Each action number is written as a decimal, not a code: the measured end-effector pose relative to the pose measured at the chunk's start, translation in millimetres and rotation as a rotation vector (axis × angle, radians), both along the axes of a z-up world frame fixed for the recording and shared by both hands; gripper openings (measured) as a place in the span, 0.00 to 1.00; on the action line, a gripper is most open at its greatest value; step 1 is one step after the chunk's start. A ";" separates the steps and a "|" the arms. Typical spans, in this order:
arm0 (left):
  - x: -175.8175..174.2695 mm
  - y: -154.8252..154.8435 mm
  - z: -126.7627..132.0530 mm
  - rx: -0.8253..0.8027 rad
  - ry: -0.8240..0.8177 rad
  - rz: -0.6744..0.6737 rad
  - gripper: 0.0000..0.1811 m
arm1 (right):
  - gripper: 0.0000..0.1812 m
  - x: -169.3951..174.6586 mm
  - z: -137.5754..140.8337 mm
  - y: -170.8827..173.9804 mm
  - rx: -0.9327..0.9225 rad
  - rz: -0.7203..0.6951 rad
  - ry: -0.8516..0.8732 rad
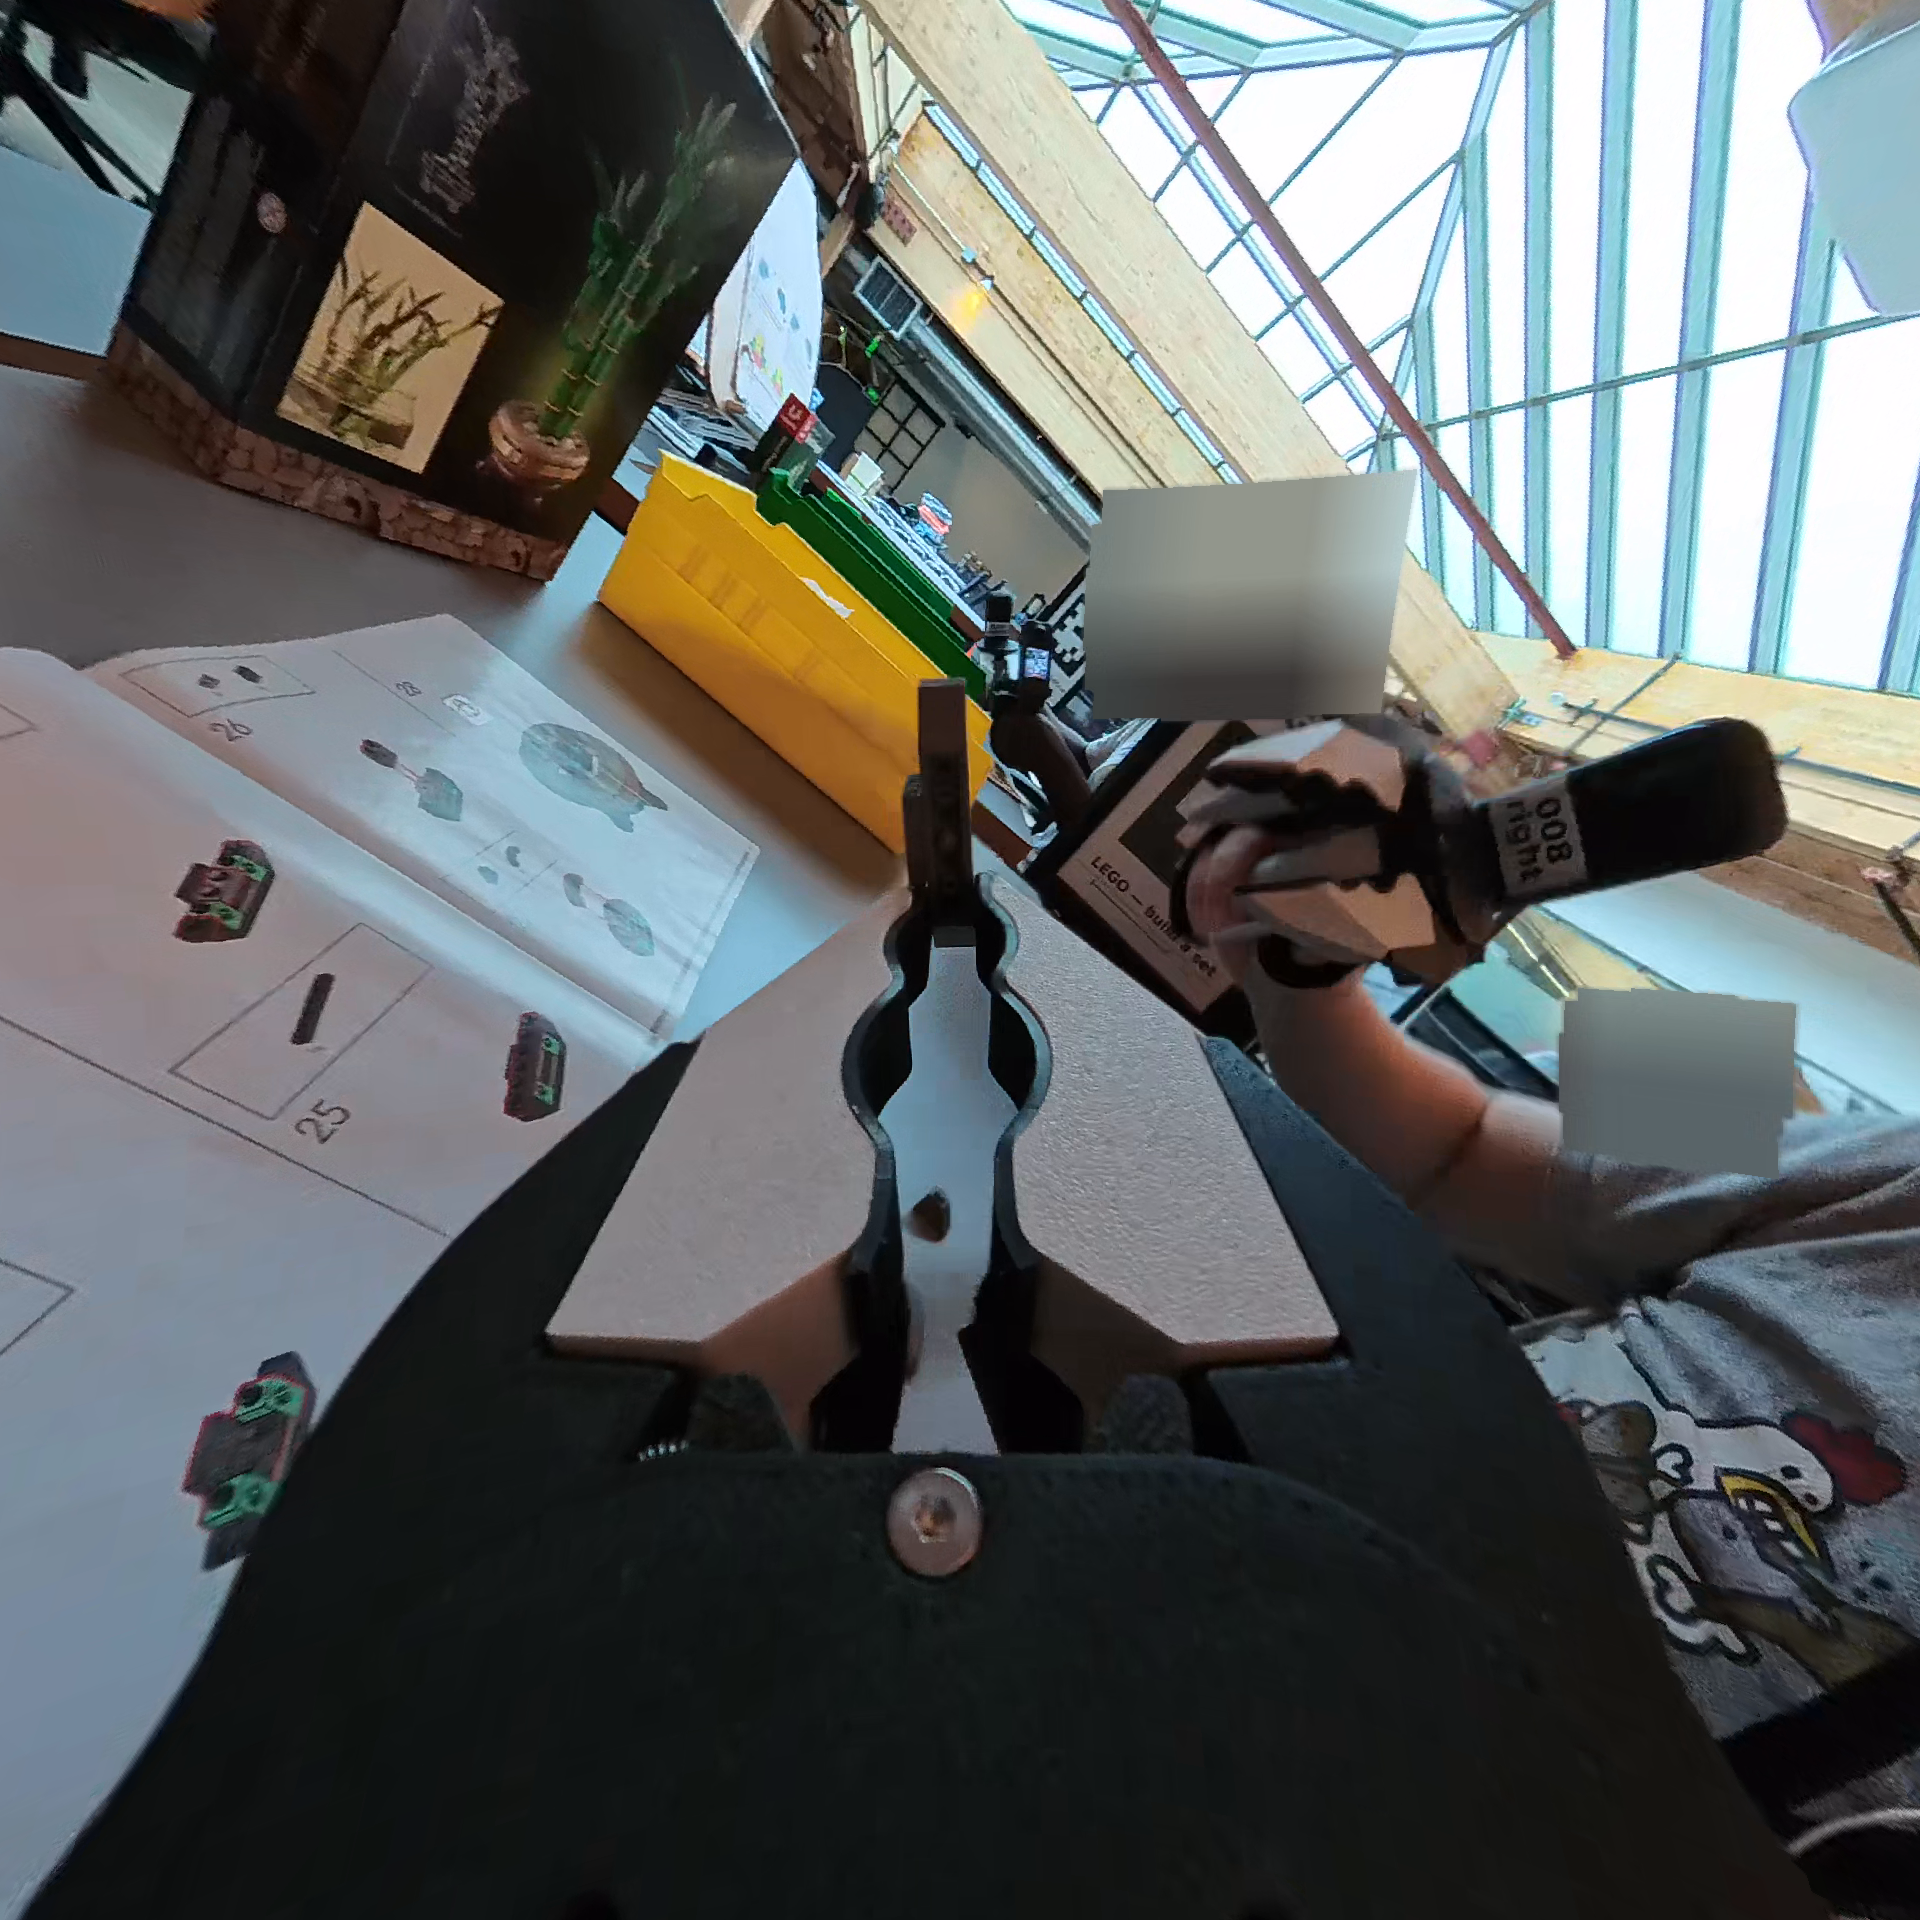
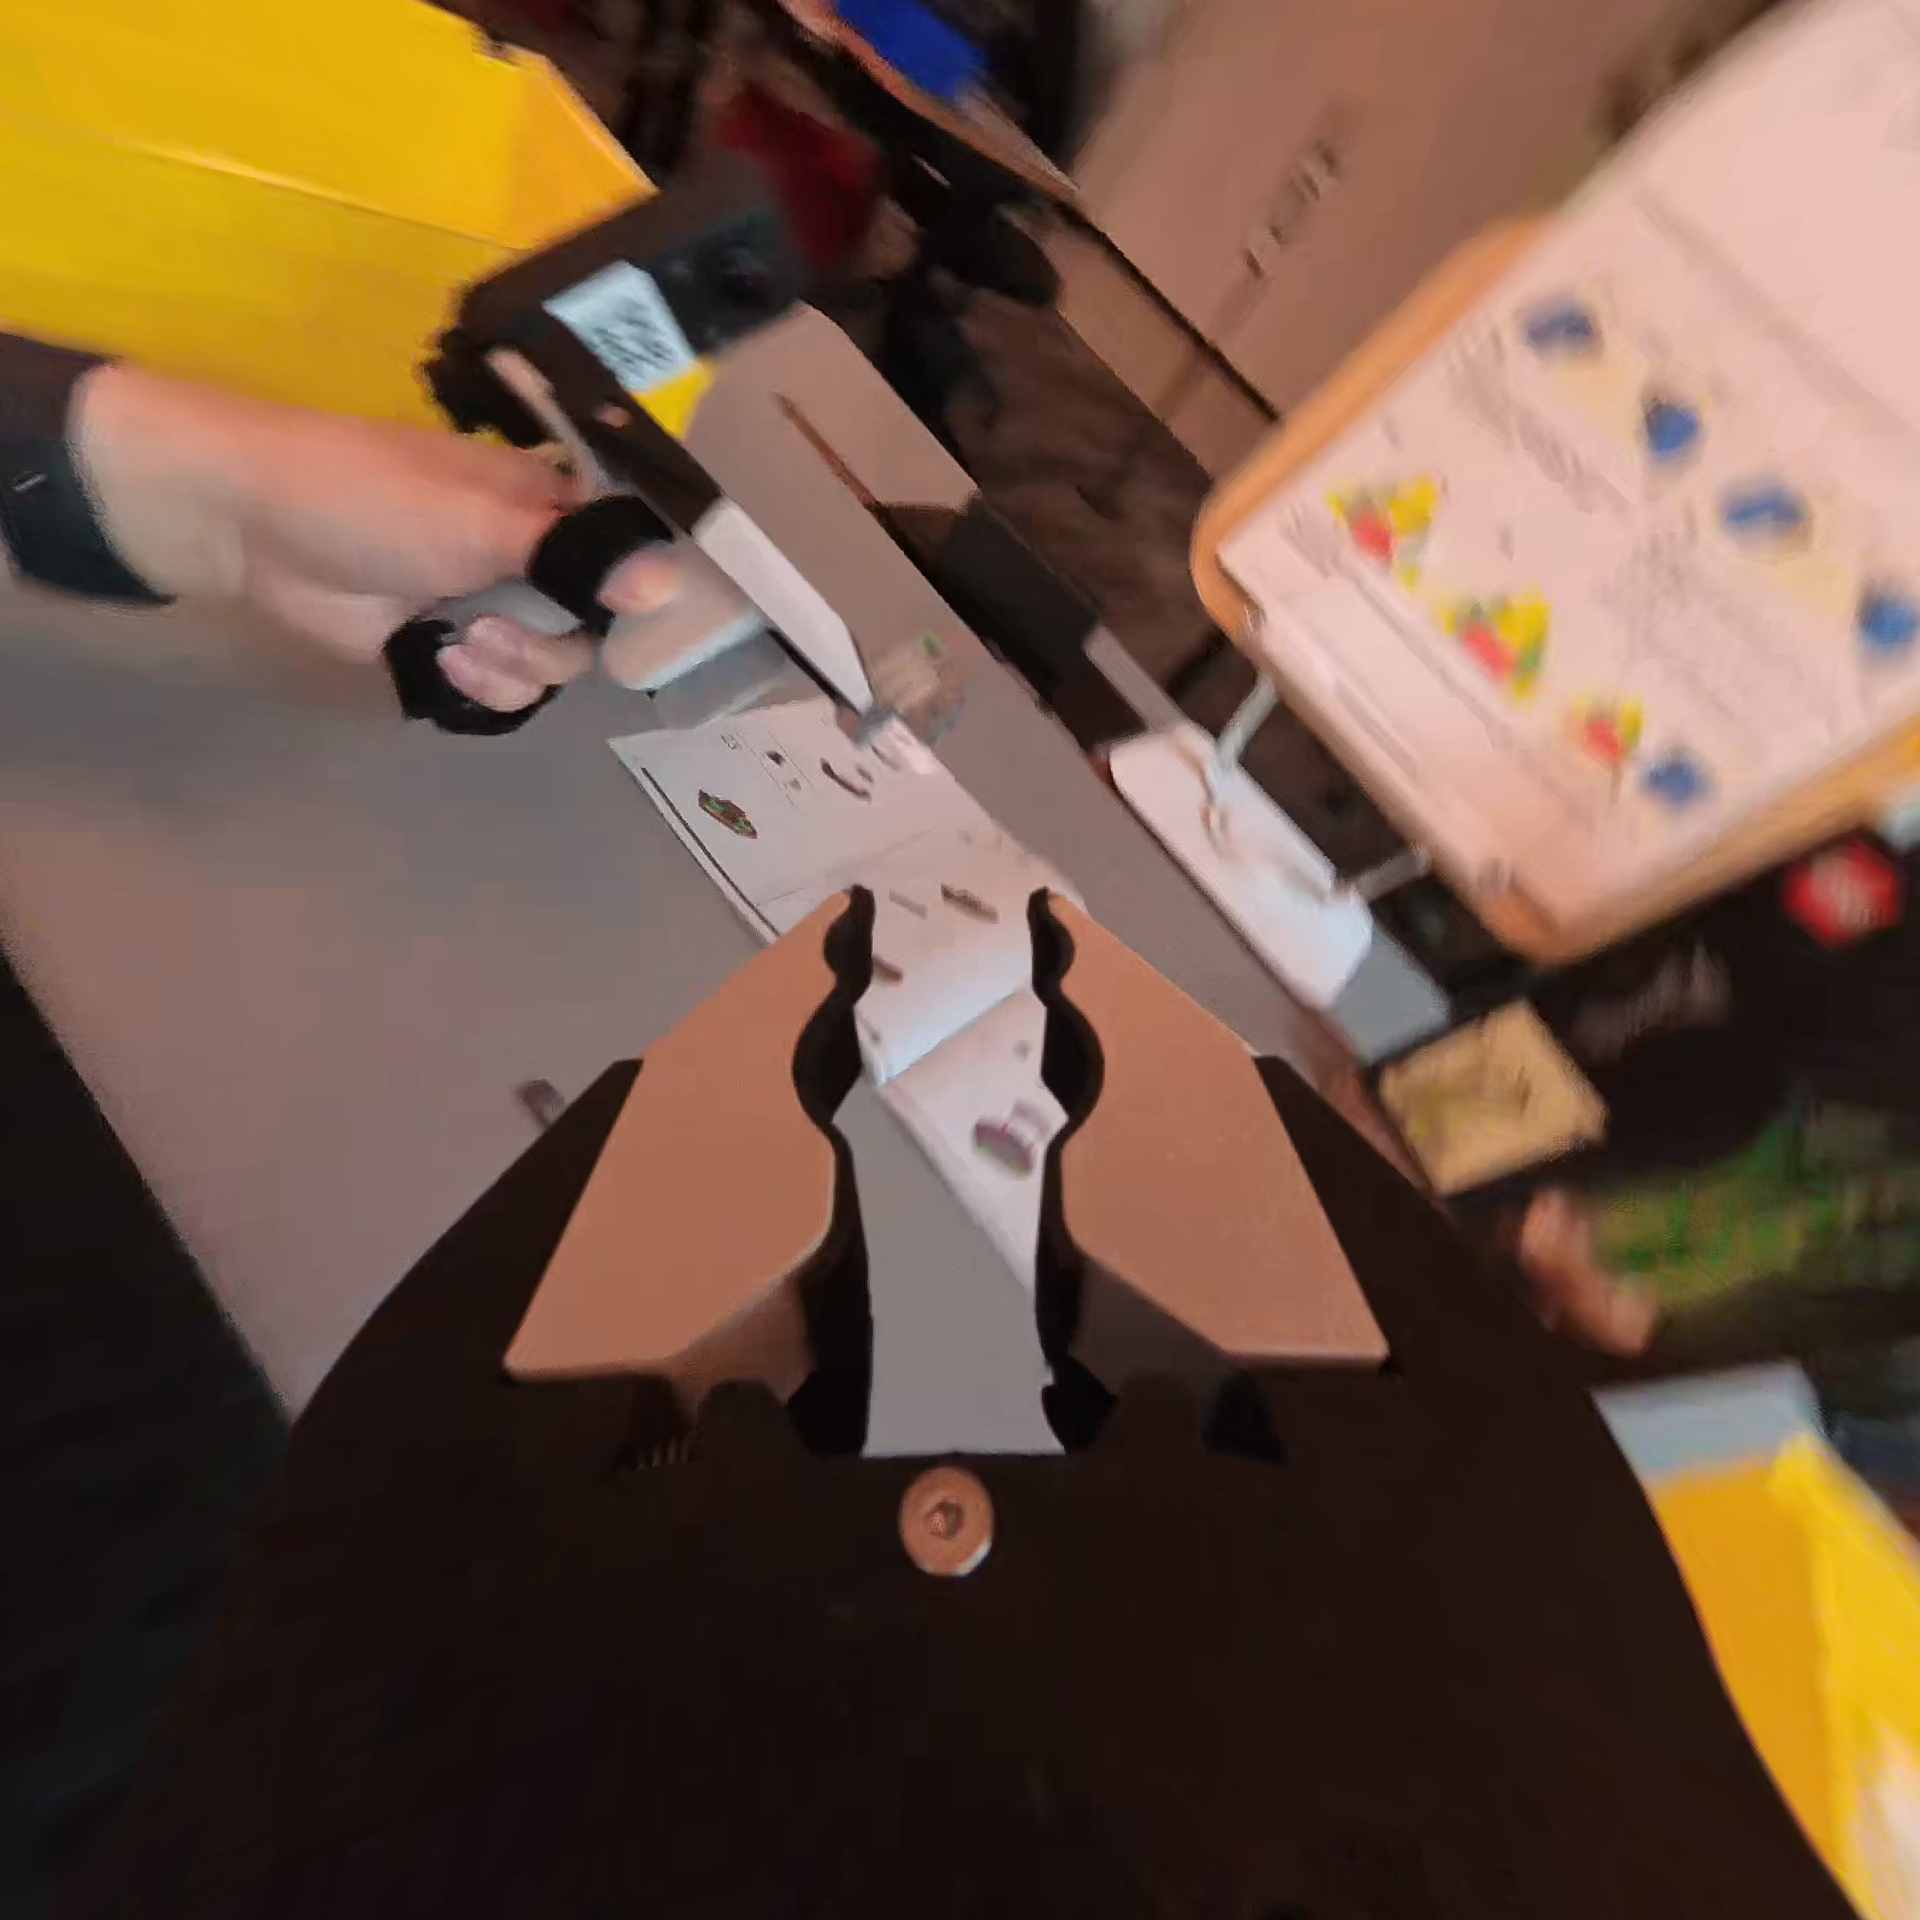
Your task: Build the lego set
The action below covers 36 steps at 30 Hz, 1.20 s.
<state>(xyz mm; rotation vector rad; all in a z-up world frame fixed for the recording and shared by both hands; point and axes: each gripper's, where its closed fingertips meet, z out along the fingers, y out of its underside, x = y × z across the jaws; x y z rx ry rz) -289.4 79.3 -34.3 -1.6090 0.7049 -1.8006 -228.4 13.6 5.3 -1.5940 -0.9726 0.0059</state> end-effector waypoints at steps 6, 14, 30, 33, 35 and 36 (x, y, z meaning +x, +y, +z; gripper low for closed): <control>0.5 -7.1 7.9 0.039 -0.007 0.014 0.03 | 0.15 16.0 -79.5 -31.4 -0.358 -0.436 0.258; -6.1 -5.6 15.2 0.015 -0.038 0.031 0.03 | 0.17 18.9 -143.4 -48.3 -0.636 -0.571 0.273; 4.4 -22.3 12.8 0.023 -0.014 -0.042 0.03 | 0.05 15.8 -171.2 -34.7 -0.718 -0.589 0.154; 5.6 -24.5 12.3 0.013 -0.015 -0.060 0.03 | 0.05 16.5 -171.1 -36.5 -0.731 -0.552 0.140; 5.4 -25.3 13.3 0.012 -0.019 -0.065 0.03 | 0.05 18.2 -171.0 -38.7 -0.745 -0.500 0.114; 5.5 -25.7 13.5 0.014 -0.018 -0.067 0.03 | 0.05 17.9 -171.0 -40.1 -0.759 -0.448 0.097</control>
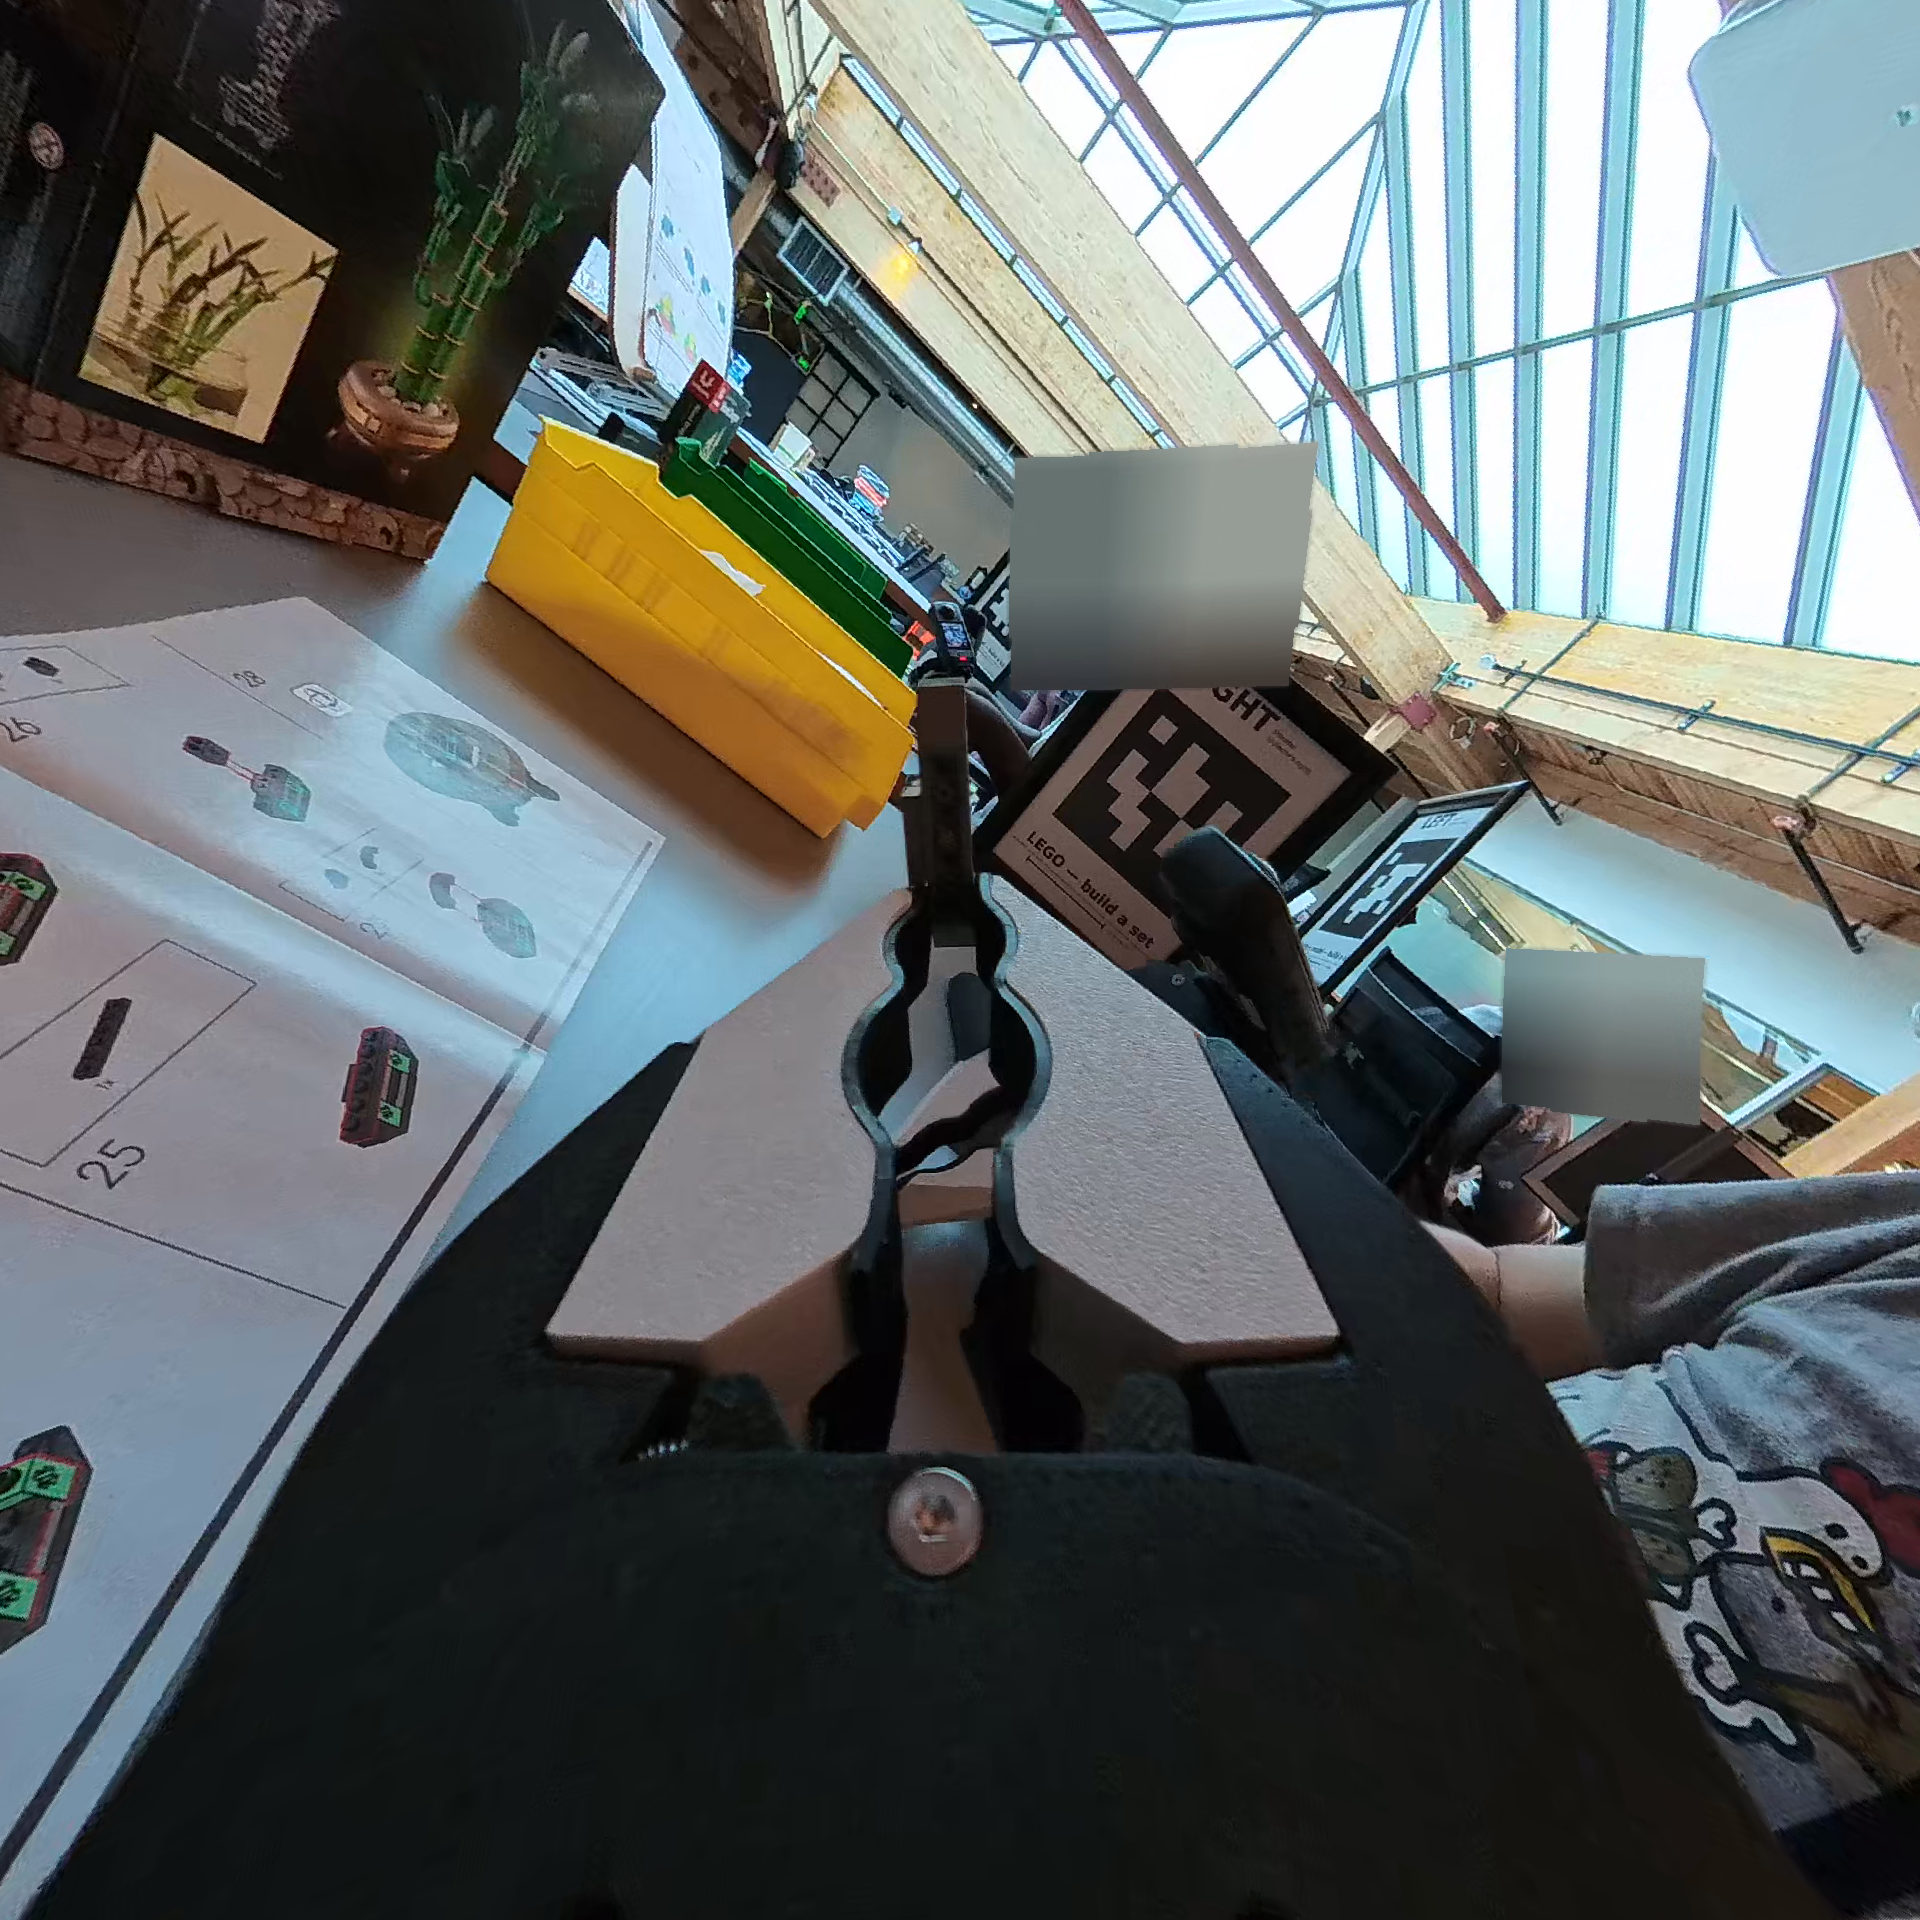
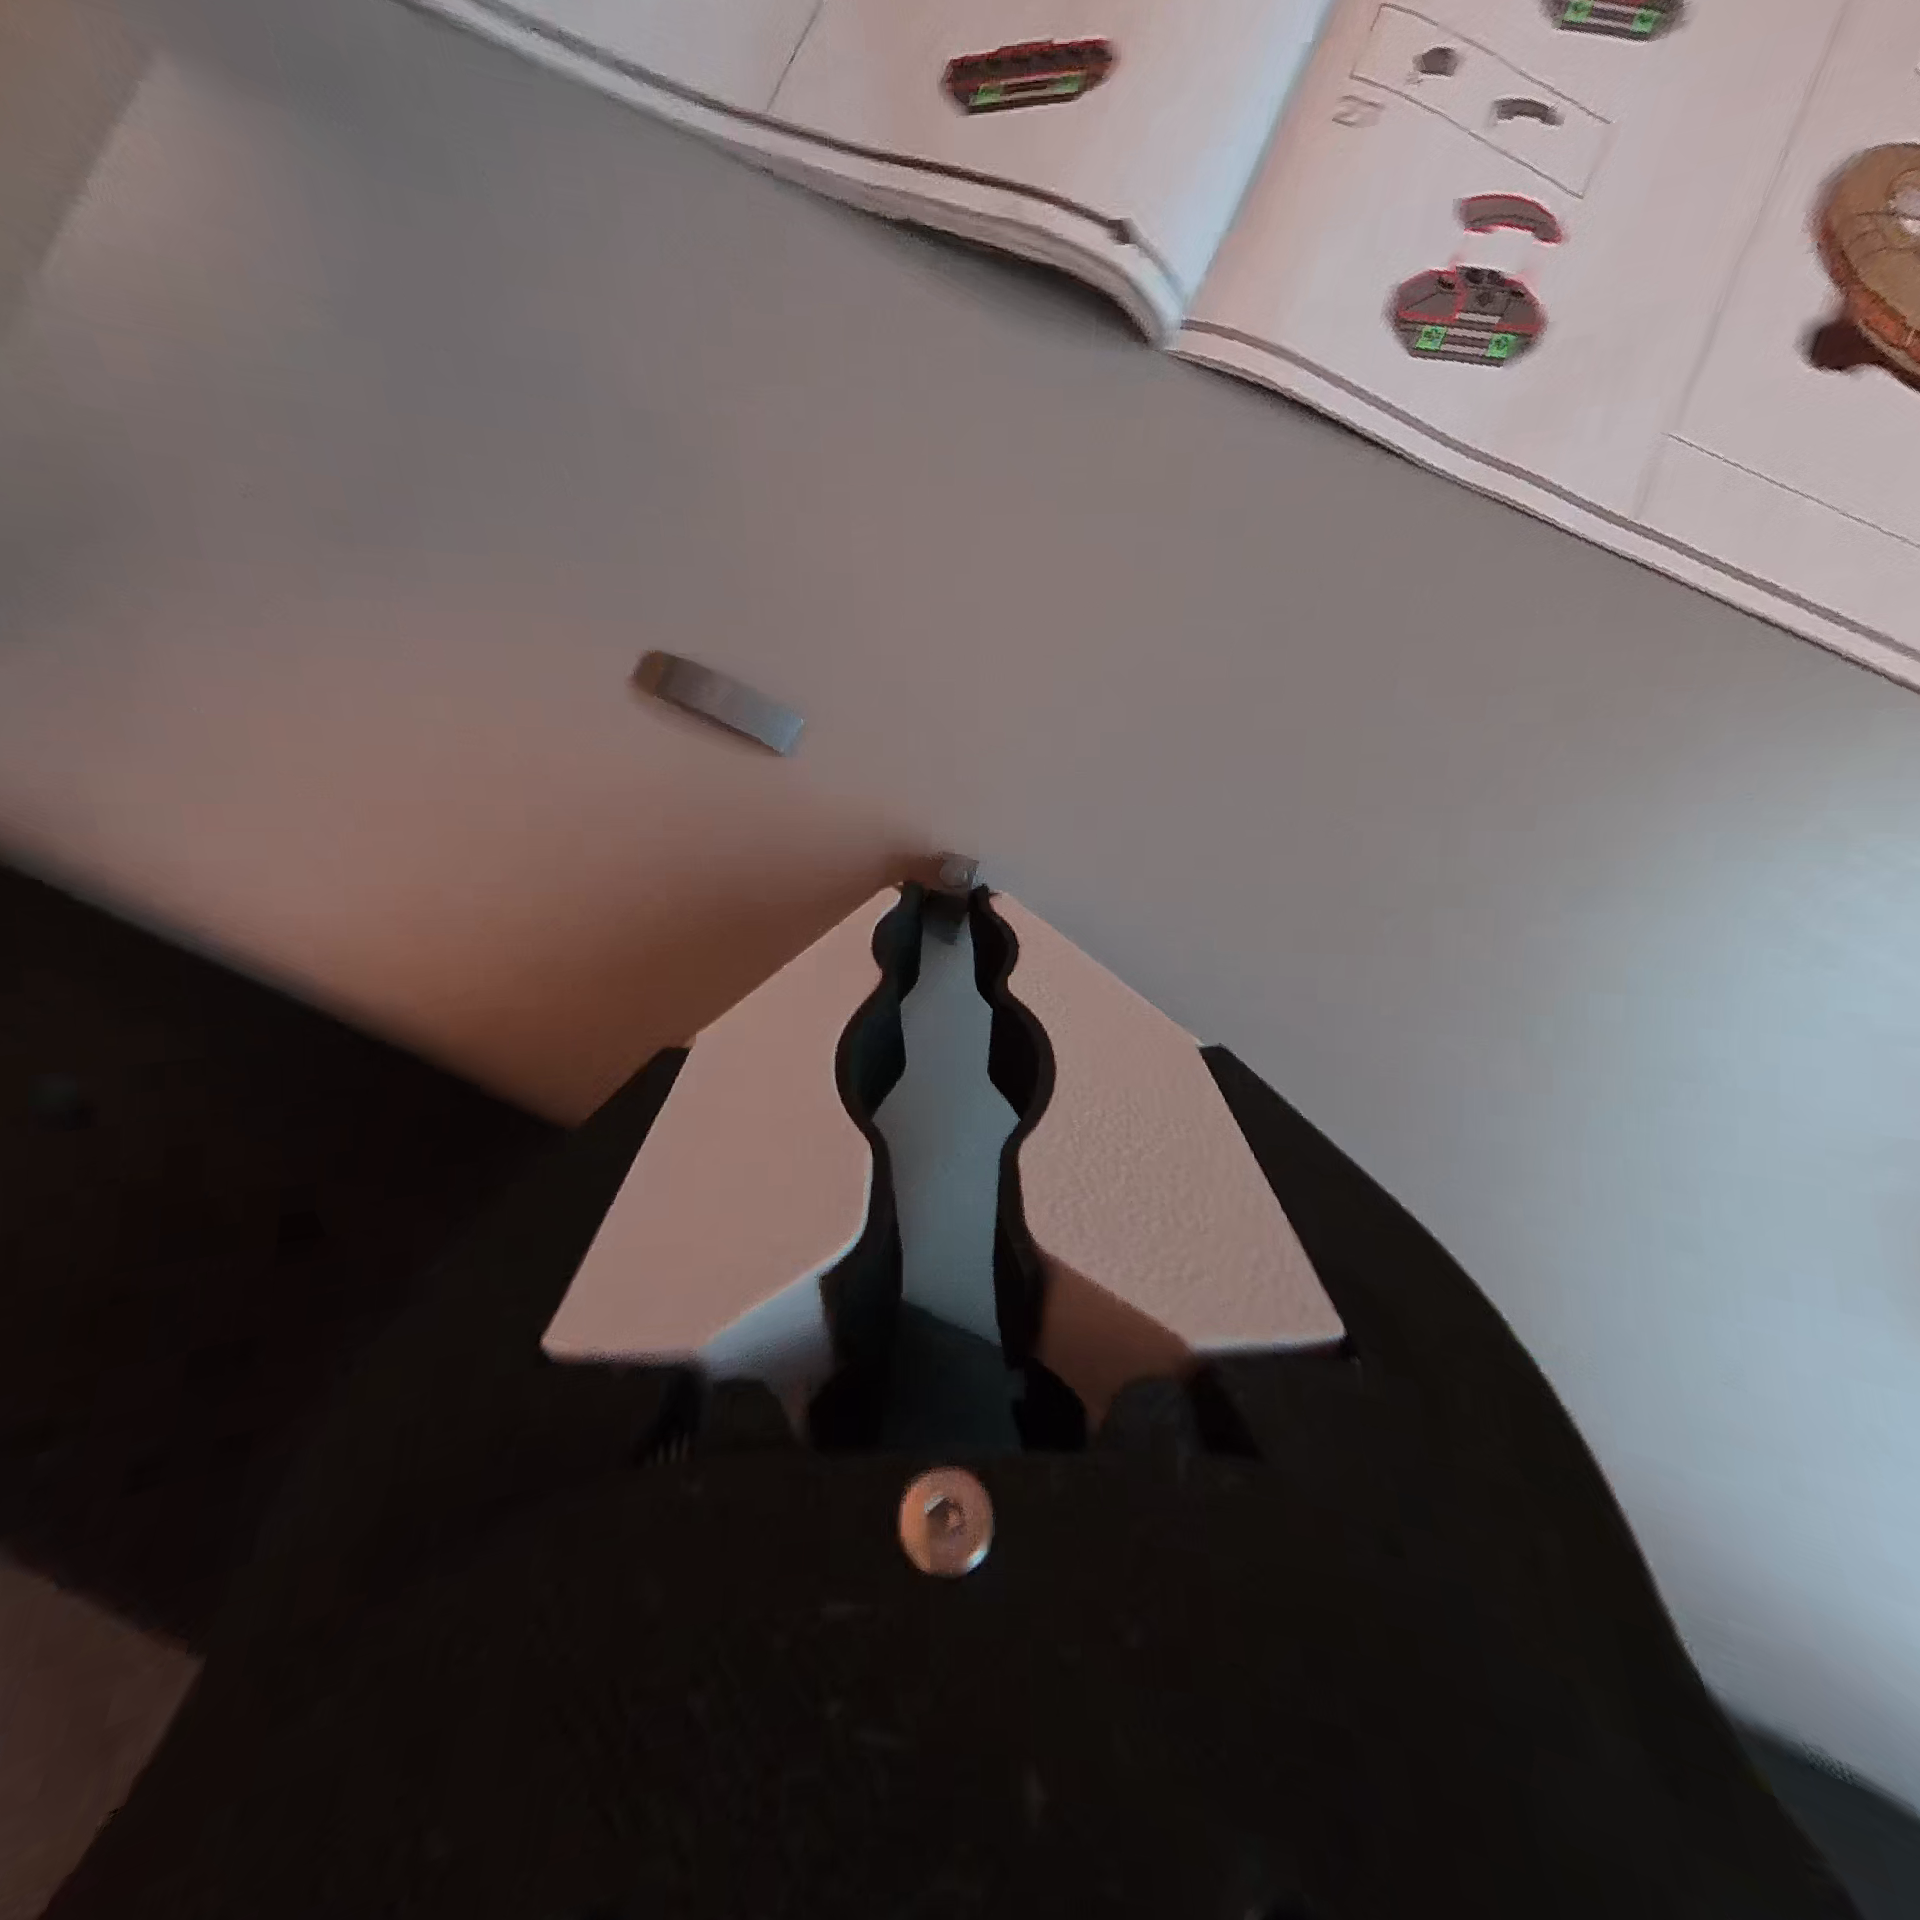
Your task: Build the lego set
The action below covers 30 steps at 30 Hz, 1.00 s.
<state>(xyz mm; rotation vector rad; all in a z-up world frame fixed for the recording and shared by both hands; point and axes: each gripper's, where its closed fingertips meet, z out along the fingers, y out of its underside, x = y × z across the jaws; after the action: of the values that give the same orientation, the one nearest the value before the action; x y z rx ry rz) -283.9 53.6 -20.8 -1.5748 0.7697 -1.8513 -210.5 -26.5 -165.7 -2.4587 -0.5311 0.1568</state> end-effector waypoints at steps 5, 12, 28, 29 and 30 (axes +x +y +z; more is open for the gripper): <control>0.3 -2.4 1.5 0.015 0.002 -0.011 0.03 | 0.04 -3.6 -0.6 -11.2 -0.028 0.469 0.027; -0.4 2.2 -5.7 0.011 0.026 0.007 0.03 | 0.11 -5.6 0.1 -10.4 -0.075 0.605 0.110; 5.5 -0.3 -15.8 0.024 0.075 -0.001 0.03 | 0.06 -7.0 2.9 -10.0 -0.007 0.321 -0.020; 5.7 -0.4 -15.9 0.023 0.075 -0.002 0.03 | 0.06 -6.0 2.5 -9.4 -0.003 0.324 -0.036; 5.7 -0.3 -16.2 0.021 0.075 -0.002 0.03 | 0.04 -5.0 1.0 -10.1 -0.012 0.329 -0.049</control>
<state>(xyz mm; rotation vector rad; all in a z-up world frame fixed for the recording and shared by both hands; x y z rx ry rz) -278.1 53.3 -37.0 -1.6387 0.8215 -1.7890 -215.5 -36.6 -164.7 -2.3748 -0.9567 0.2334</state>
